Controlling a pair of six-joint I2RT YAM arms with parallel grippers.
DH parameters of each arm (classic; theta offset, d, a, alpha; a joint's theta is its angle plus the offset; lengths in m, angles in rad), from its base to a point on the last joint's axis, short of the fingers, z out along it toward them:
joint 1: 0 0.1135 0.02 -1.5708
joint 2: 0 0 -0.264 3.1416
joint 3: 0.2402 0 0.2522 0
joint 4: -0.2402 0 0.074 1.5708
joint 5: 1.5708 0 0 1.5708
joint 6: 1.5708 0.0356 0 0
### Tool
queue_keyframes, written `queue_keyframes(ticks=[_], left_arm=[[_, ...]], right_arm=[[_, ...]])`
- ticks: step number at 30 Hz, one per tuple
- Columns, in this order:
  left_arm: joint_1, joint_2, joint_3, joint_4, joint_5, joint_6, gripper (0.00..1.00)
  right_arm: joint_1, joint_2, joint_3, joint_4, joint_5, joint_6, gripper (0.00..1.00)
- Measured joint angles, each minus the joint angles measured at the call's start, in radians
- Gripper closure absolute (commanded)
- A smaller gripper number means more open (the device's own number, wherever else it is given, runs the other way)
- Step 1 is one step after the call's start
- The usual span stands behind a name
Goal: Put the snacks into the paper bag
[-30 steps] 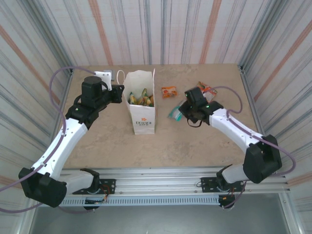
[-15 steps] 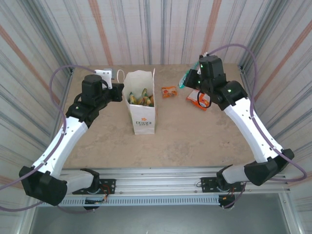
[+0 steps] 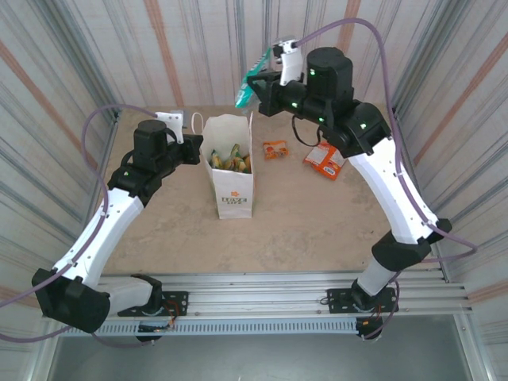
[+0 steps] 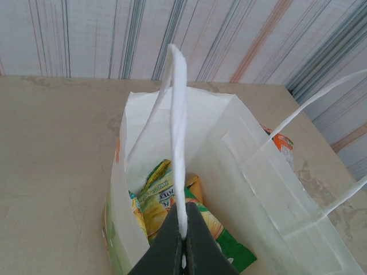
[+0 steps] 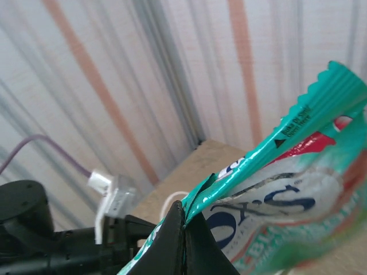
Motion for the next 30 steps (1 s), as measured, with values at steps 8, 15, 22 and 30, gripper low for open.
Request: queue_keyframes(ticks=[8, 15, 22, 30], left_arm=[[0.0, 0.0, 0.0, -0.003, 0.0, 0.001, 1.0], [0.0, -0.001, 0.0, -0.005, 0.0, 0.001, 1.0], [0.0, -0.001, 0.0, -0.005, 0.0, 0.001, 1.0], [0.0, -0.001, 0.0, -0.005, 0.0, 0.005, 1.0]], right_arm=[[0.04, 0.116, 0.018, -0.042, -0.112, -0.037, 1.0], [0.035, 0.207, 0.049, -0.214, -0.048, -0.062, 1.0], [0.024, 0.305, 0.134, -0.371, -0.096, -0.105, 1.0], [0.024, 0.392, 0.212, -0.508, -0.128, -0.124, 1.0]])
